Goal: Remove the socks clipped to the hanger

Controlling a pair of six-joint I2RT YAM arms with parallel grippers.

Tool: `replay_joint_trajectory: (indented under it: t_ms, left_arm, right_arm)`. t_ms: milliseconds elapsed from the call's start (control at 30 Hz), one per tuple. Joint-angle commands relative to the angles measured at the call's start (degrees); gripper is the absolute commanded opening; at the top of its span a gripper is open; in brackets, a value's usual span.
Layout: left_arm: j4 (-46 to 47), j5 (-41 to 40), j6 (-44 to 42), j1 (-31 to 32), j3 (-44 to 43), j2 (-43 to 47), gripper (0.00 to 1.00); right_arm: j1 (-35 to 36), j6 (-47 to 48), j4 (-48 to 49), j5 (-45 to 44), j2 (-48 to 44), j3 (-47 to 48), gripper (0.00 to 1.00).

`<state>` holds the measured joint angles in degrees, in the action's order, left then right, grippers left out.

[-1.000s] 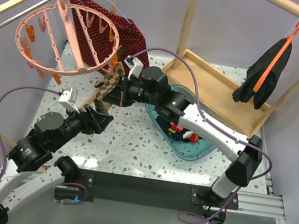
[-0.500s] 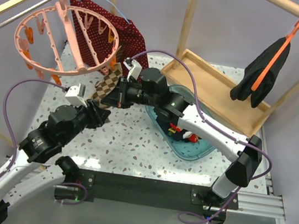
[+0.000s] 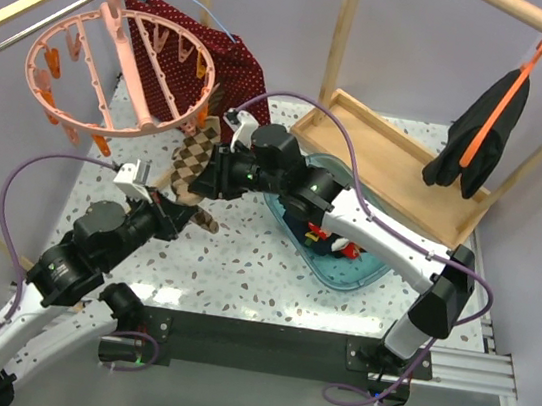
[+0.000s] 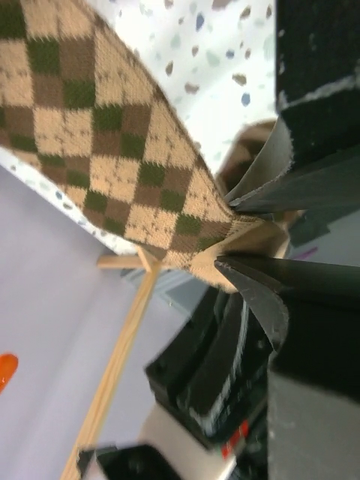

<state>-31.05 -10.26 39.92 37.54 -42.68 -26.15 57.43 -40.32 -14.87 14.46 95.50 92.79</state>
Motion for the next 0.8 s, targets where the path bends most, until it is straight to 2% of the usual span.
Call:
replay_joint_trajectory:
  t_ms: [0, 67, 133, 167, 300, 467, 767]
  left_arm:
    - [1.3, 3.8, 1.3, 0.0, -0.3, 3.4, 0.00]
    - [1.0, 4.8, 1.5, 0.0, -0.7, 4.1, 0.00]
    - [1.0, 6.3, 1.5, 0.0, -1.2, 4.2, 0.00]
    - [1.1, 6.7, 1.5, 0.0, -1.3, 4.1, 0.00]
    - [1.3, 8.4, 0.9, 0.0, -1.5, 3.7, 0.00]
    - [2.7, 12.2, 0.7, 0.0, -1.6, 2.6, 0.00]
    - [4.5, 14.0, 1.0, 0.0, -1.5, 2.0, 0.00]
  right_arm:
    - [-0.5, 6.7, -4.6, -4.3, 0.5, 4.8, 0.33]
    - [-1.0, 8.8, -5.2, -4.5, 1.0, 6.4, 0.36]
    - [-2.0, 11.6, -7.1, -7.2, 1.3, 8.7, 0.43]
    - [-2.5, 12.4, -7.5, -7.7, 1.6, 9.3, 0.50]
    - [-7.5, 14.2, -5.7, -5.2, 2.3, 11.3, 0.61]
    - [-10.8, 19.0, 3.4, 2.1, 4.2, 11.3, 0.66]
    - [-11.5, 20.8, 11.4, 8.7, 11.0, 17.4, 0.64]
